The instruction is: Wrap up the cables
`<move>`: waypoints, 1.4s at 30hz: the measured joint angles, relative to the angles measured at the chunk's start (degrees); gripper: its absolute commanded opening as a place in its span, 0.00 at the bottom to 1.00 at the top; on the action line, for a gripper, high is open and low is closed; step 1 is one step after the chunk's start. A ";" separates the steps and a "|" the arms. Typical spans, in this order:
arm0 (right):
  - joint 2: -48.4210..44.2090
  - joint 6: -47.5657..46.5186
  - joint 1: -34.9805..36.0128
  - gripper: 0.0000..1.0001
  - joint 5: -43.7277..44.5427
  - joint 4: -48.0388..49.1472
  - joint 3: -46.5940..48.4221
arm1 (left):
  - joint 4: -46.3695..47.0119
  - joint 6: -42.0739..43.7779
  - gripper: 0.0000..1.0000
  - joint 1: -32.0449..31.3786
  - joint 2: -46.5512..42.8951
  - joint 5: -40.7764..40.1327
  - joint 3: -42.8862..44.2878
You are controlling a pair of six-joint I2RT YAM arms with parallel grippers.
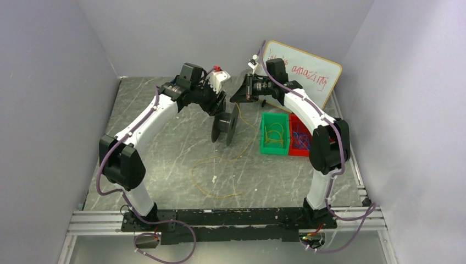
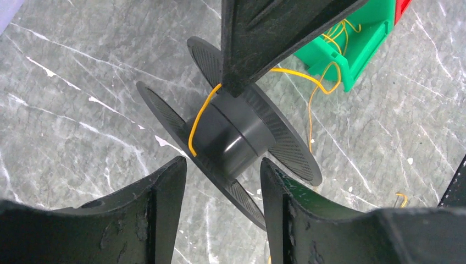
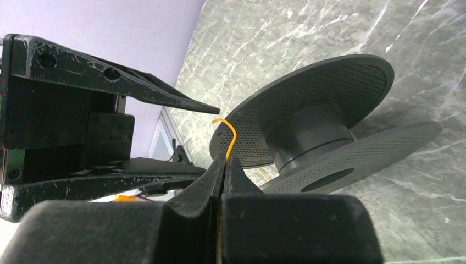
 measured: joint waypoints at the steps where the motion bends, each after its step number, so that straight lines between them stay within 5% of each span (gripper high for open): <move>1: 0.00 -0.02 0.00 0.00 0.02 0.00 0.00 | -0.04 0.00 0.54 0.13 0.00 0.00 0.00; 16: -0.31 -1.49 0.13 0.00 0.76 -1.70 0.00 | -0.59 1.57 0.37 3.63 0.00 7.58 0.52; 35: -1.51 -1.18 0.48 0.00 -2.10 -1.66 0.00 | -2.71 3.82 0.43 4.00 0.00 13.70 0.72; 42: -3.58 -1.42 0.61 0.00 -2.19 -2.01 0.00 | -3.78 3.85 0.53 5.97 -0.02 16.92 2.27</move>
